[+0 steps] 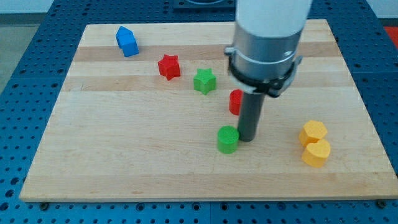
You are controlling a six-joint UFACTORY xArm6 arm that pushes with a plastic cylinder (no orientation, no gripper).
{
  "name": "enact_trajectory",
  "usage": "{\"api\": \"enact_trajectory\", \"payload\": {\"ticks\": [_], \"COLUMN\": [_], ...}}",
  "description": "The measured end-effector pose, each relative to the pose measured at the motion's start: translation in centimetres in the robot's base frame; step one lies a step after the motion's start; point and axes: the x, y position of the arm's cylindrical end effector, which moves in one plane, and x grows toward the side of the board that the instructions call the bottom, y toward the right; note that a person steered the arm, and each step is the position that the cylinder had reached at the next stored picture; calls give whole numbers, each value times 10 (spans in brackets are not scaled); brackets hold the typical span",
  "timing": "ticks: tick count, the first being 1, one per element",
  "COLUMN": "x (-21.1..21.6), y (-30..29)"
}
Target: Push the green circle into the red circle
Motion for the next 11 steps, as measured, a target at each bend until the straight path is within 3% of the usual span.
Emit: {"api": "enact_trajectory", "payload": {"ticks": [3, 4, 8, 11], "x": [82, 76, -21, -48], "y": [-77, -84, -49, 9]}}
